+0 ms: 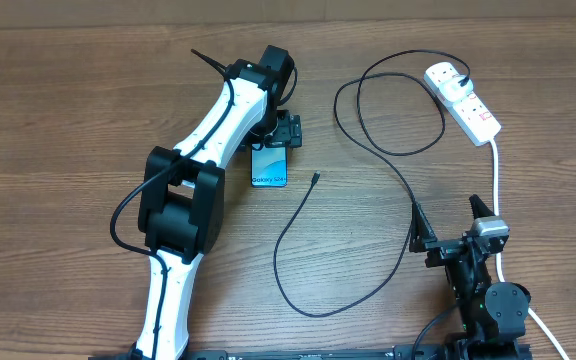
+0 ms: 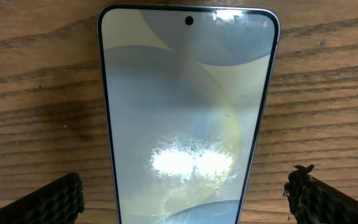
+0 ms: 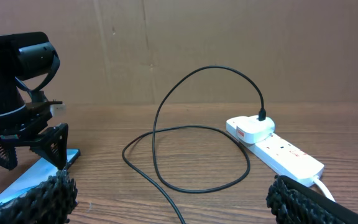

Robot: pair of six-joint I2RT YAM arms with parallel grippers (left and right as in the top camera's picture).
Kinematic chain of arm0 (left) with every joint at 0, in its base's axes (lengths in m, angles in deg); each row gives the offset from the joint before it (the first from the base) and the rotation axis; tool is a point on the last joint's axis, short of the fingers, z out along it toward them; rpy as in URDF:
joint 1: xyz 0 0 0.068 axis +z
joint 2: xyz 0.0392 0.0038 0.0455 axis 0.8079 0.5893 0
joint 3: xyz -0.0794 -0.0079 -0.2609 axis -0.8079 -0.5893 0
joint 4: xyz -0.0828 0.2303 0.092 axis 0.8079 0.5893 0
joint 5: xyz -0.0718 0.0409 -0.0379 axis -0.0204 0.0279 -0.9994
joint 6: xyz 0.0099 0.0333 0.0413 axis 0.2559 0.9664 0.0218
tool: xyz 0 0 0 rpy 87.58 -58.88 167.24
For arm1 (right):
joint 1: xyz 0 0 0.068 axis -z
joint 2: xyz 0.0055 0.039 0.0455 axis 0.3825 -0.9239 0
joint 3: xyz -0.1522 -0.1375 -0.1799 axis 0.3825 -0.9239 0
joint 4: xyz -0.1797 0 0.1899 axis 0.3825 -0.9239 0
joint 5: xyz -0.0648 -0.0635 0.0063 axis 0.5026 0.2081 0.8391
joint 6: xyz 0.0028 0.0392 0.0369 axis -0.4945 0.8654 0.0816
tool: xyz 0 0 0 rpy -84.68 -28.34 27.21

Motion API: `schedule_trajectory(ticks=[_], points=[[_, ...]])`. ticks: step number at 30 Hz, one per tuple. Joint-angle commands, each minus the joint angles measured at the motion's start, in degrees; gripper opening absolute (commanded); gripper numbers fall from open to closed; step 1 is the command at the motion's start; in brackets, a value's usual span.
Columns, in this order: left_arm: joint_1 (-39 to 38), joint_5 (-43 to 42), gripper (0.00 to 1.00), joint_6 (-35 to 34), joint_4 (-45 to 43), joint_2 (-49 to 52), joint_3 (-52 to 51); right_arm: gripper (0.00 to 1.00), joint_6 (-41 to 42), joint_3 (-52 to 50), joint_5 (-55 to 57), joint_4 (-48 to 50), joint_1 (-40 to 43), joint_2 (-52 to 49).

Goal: Plug charger to phone and switch on socket
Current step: 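Lower the left gripper onto the phone and close on its edges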

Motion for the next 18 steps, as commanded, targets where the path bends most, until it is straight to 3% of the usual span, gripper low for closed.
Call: schedule_trajectory(ticks=[1,18], points=[[0.2,0.7,1.0,0.7,-0.1,0.7,-0.3,1.0,0.2,-0.6,0.2,0.2,0.2,0.6],[0.2,0.7,1.0,0.7,-2.9,0.7,-4.3,1.0,0.2,-0.6,0.2,0.2,0.2,0.6]])
